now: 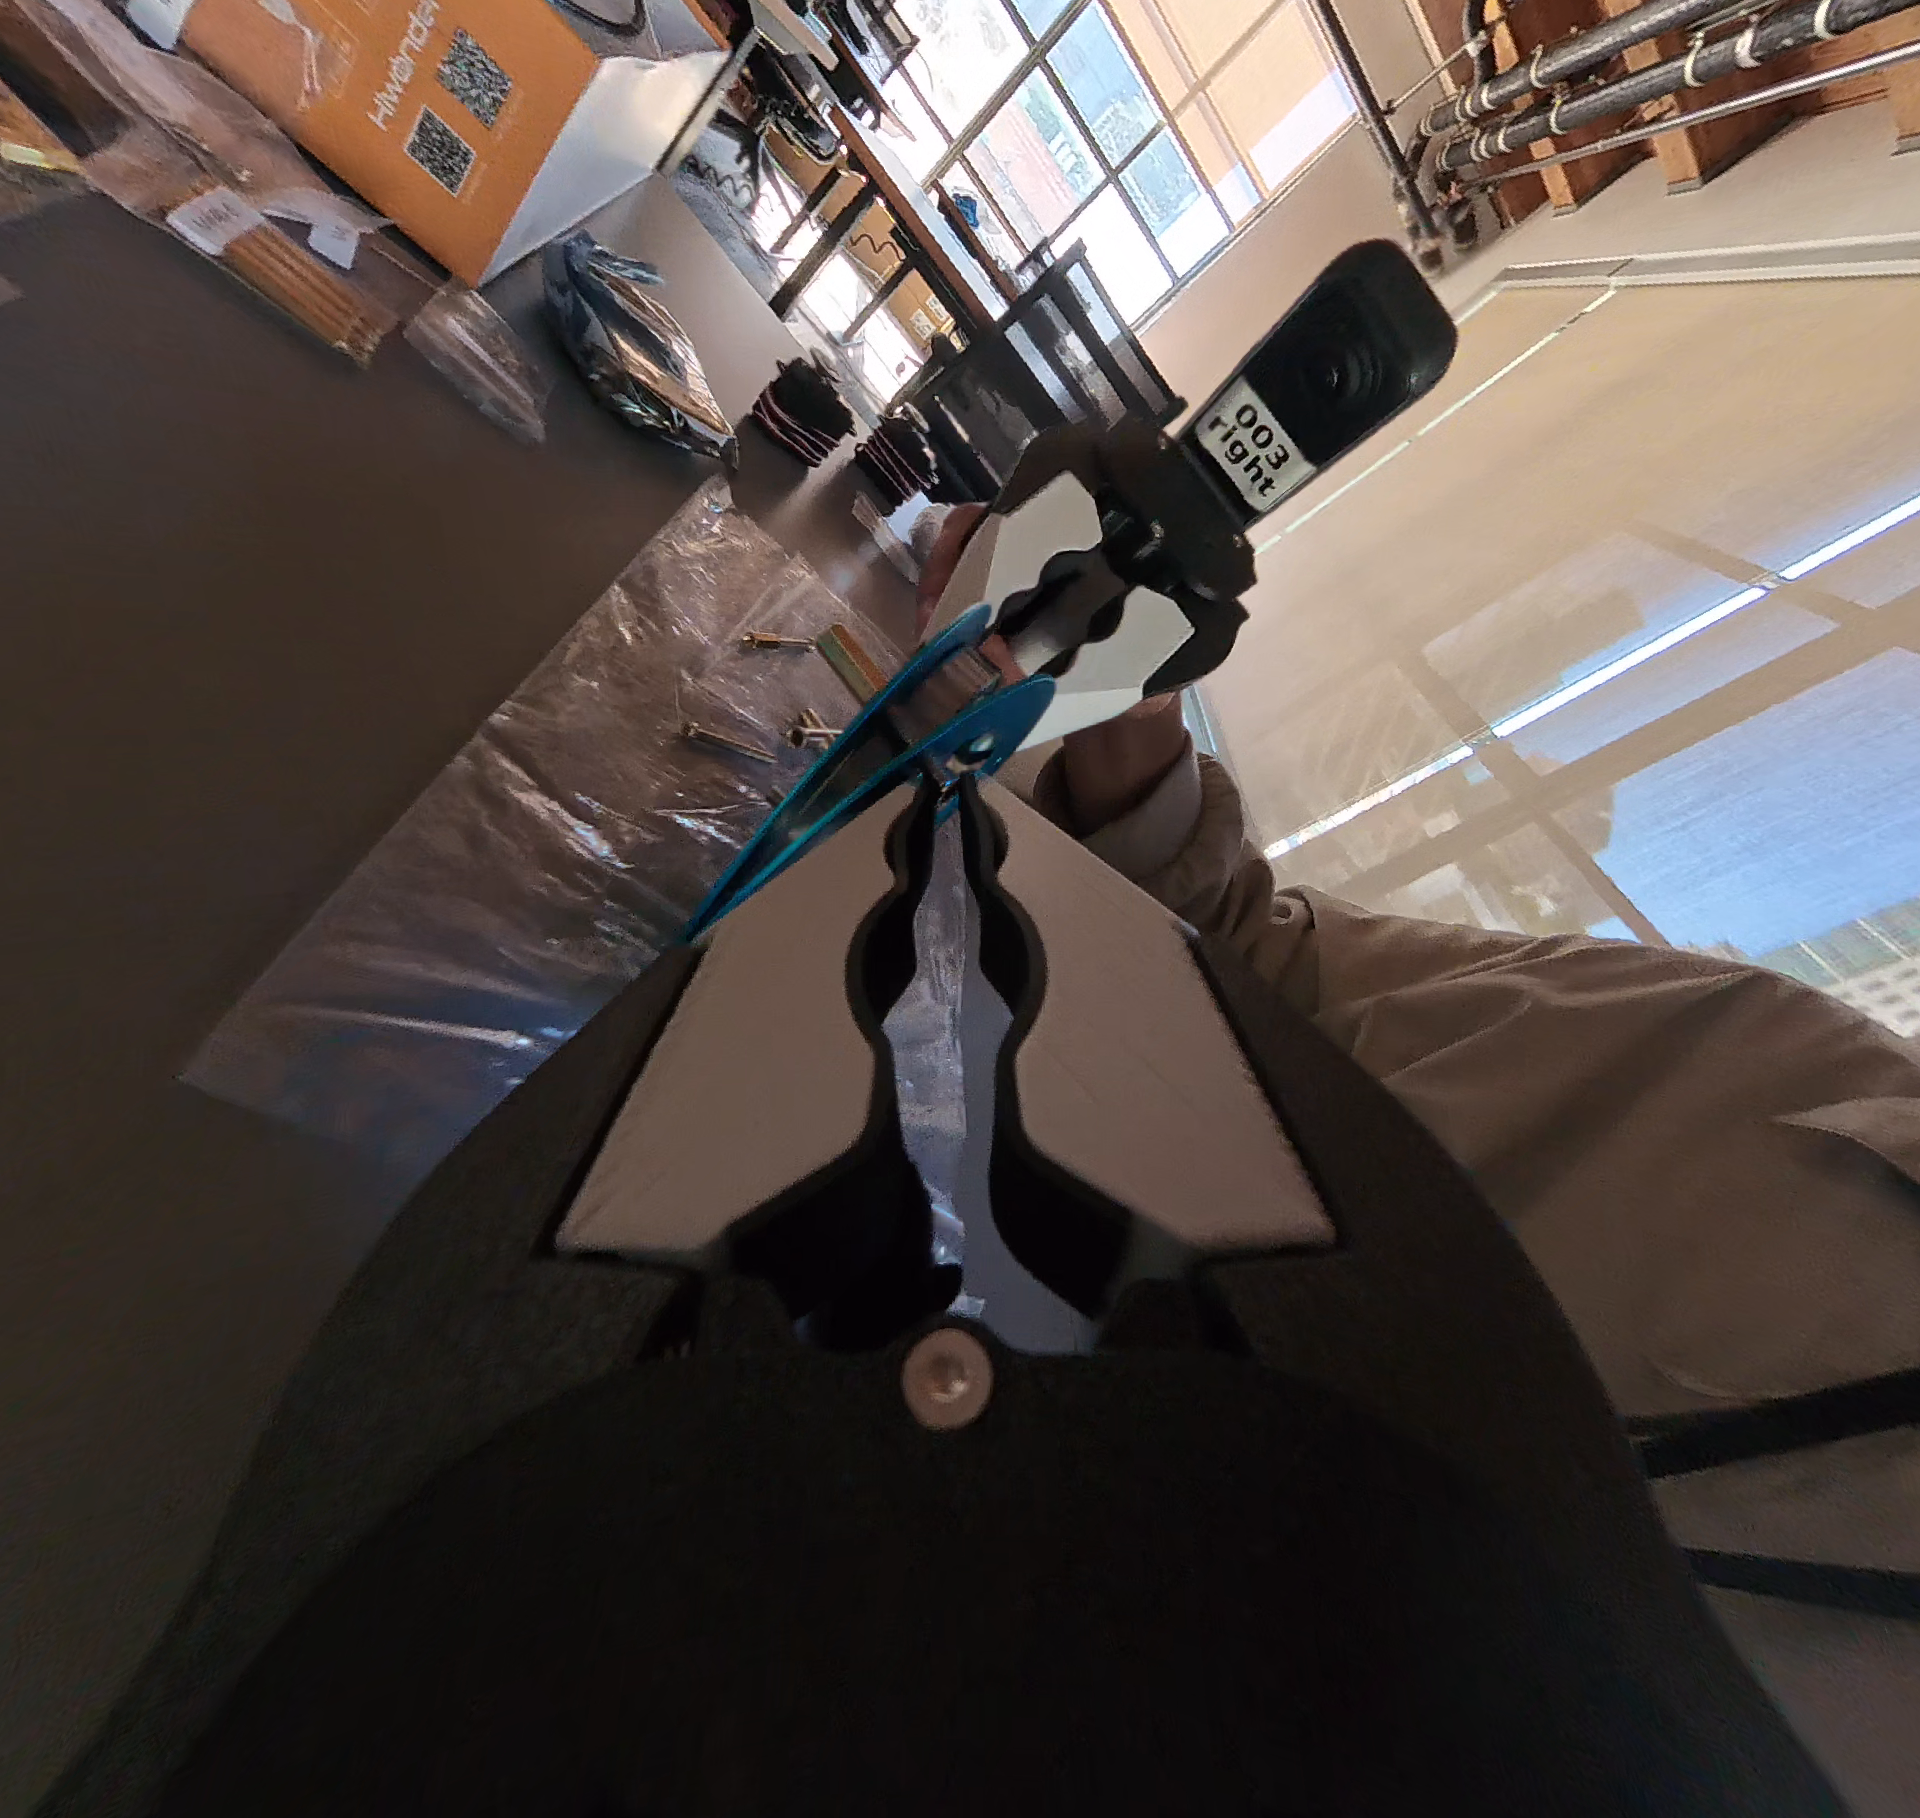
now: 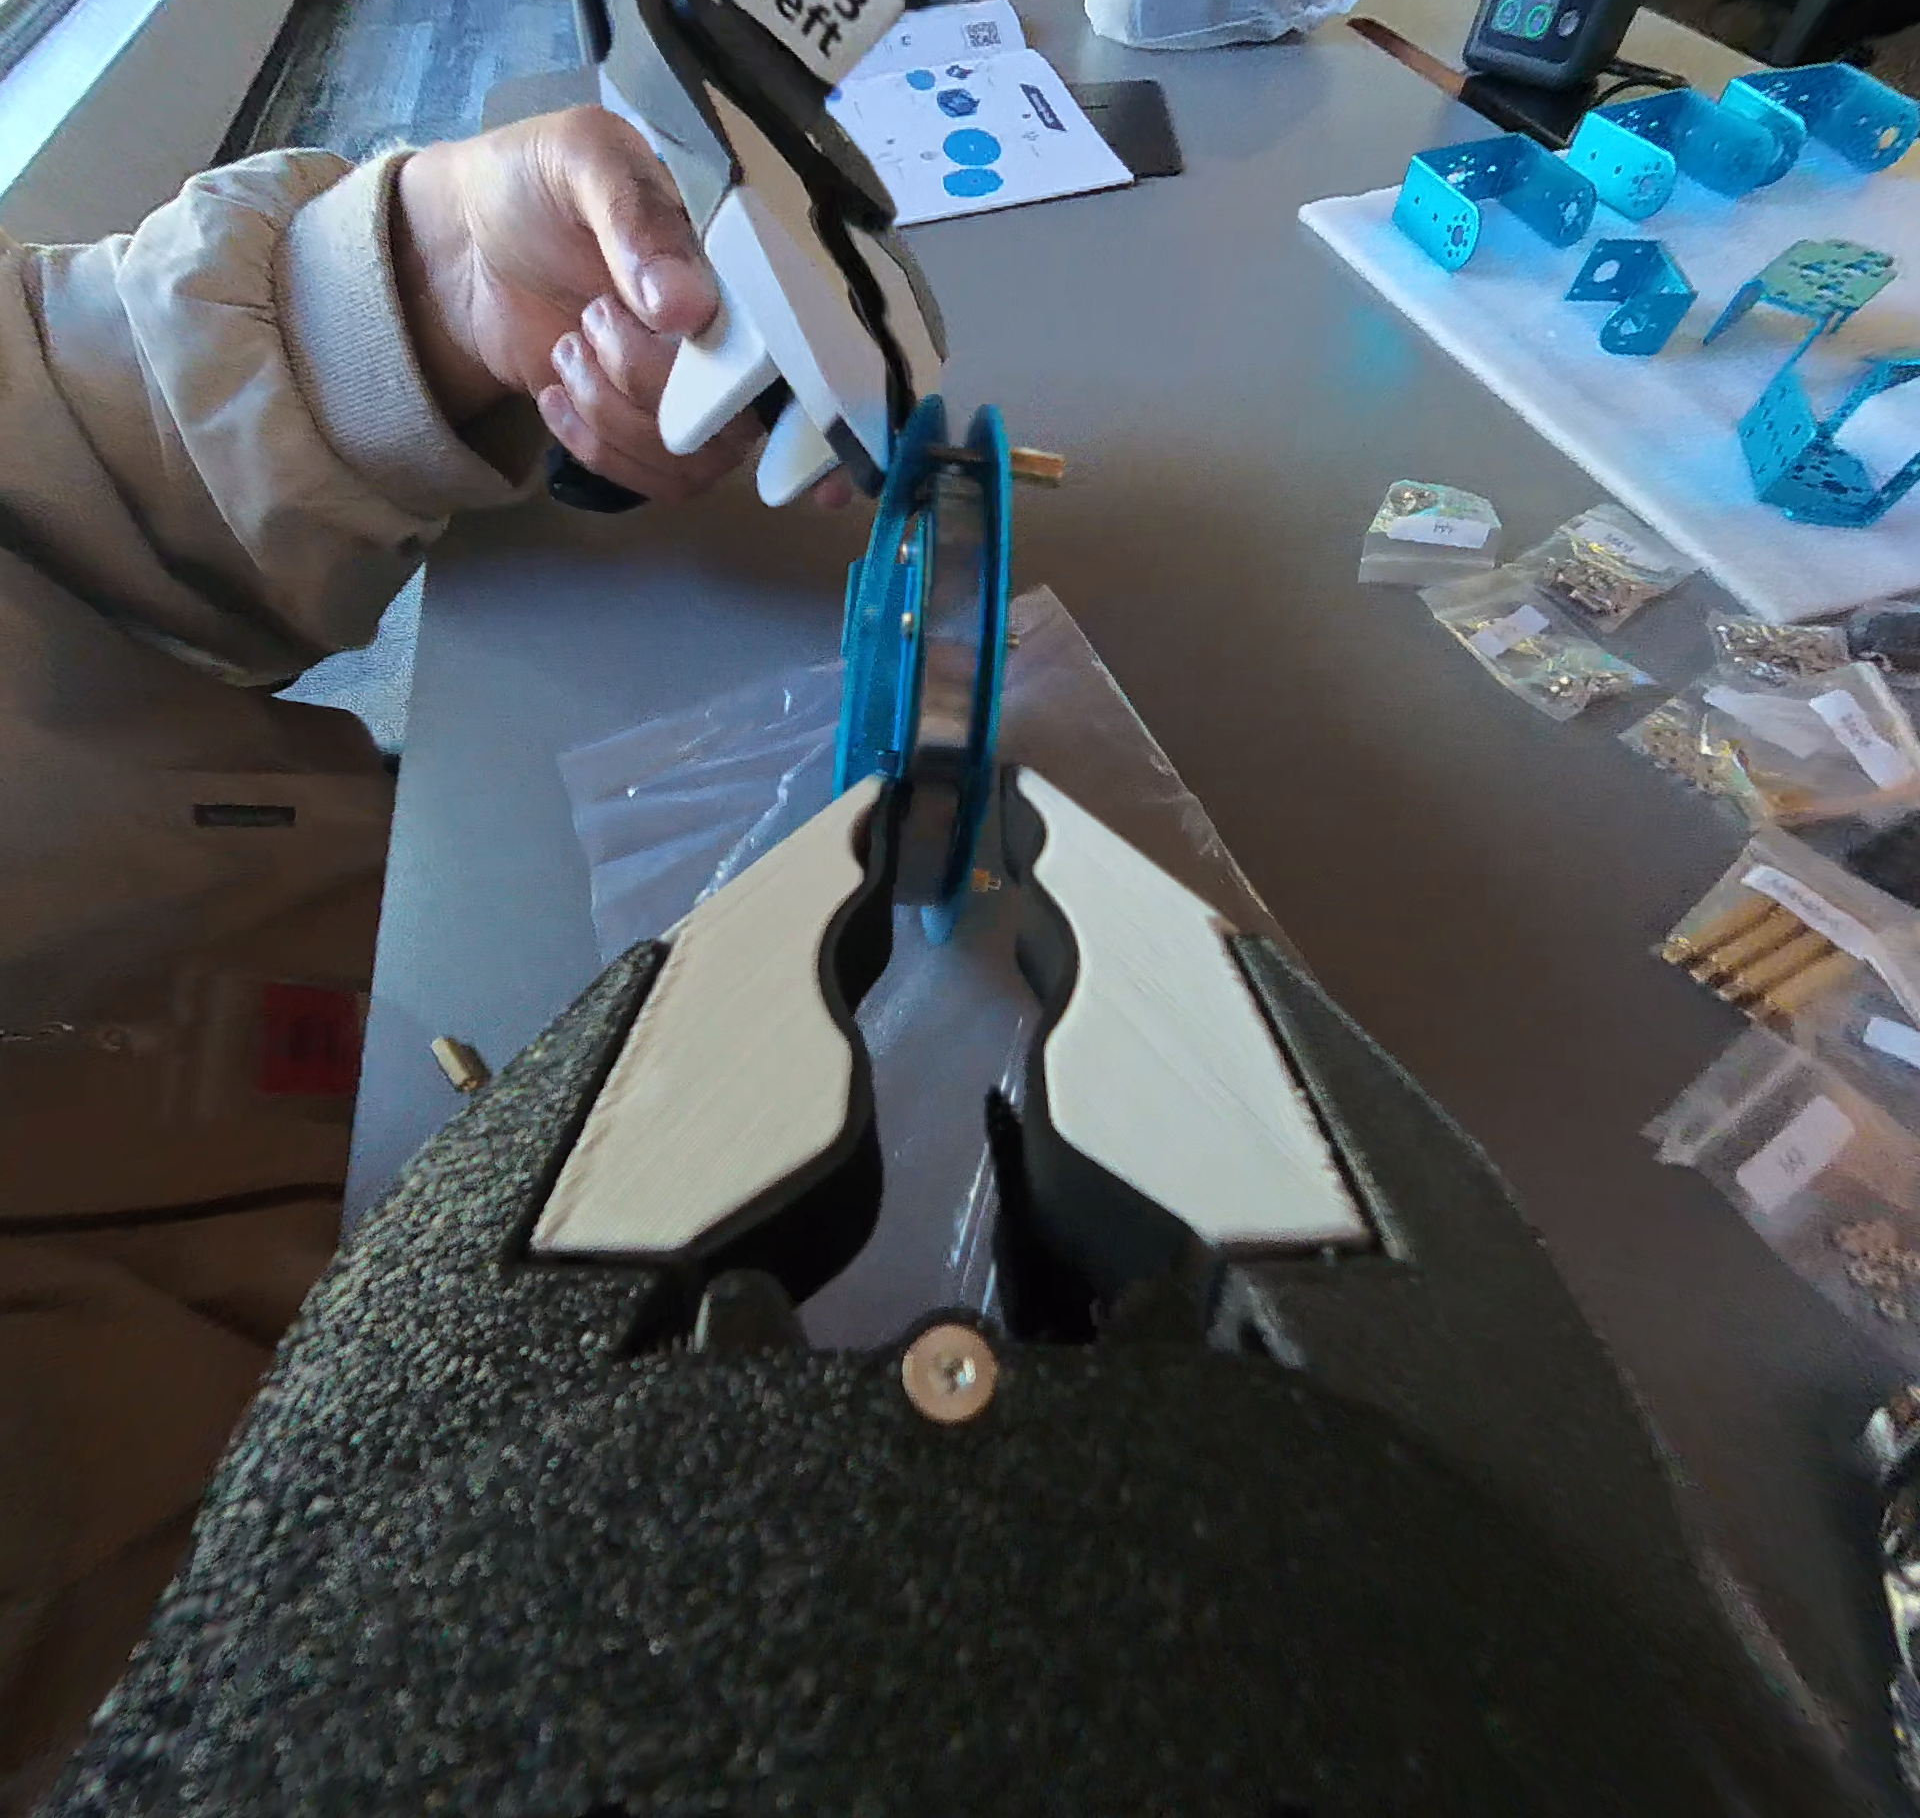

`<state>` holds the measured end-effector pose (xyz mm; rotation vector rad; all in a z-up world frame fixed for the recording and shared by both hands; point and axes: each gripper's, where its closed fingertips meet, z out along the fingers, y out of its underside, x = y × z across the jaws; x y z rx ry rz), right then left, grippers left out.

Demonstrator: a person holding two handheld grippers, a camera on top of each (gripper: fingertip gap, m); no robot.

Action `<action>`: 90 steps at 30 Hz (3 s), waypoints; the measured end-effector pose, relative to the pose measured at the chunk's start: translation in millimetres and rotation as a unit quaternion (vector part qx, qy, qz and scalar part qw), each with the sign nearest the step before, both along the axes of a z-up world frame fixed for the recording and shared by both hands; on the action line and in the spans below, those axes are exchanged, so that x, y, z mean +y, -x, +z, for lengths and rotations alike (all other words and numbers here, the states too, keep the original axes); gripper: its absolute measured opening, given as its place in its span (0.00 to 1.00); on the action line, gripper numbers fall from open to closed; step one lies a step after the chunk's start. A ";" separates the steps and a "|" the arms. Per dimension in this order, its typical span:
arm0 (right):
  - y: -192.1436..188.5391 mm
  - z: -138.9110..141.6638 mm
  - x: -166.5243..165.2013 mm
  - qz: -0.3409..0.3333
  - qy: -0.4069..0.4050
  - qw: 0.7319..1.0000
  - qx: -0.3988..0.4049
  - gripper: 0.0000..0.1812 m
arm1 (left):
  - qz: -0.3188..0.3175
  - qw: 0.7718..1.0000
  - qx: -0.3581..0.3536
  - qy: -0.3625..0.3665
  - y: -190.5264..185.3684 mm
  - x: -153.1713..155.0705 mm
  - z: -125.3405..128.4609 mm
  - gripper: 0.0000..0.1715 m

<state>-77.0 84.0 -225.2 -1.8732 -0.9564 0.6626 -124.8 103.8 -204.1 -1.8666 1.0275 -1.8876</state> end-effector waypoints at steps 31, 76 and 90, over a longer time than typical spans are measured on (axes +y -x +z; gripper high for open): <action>22.2 -5.4 43.1 -0.059 0.096 0.992 0.058 0.16 | 0.056 0.998 0.013 -0.009 22.1 30.7 -14.7 0.00; -19.3 -11.0 -3.3 0.019 0.097 0.994 0.038 0.14 | -0.091 0.943 0.052 -0.315 -19.7 -0.4 -21.6 0.09; -35.8 18.6 8.8 0.025 0.033 0.997 0.068 0.18 | -0.136 0.926 0.053 -0.347 -37.4 -11.4 -14.7 0.07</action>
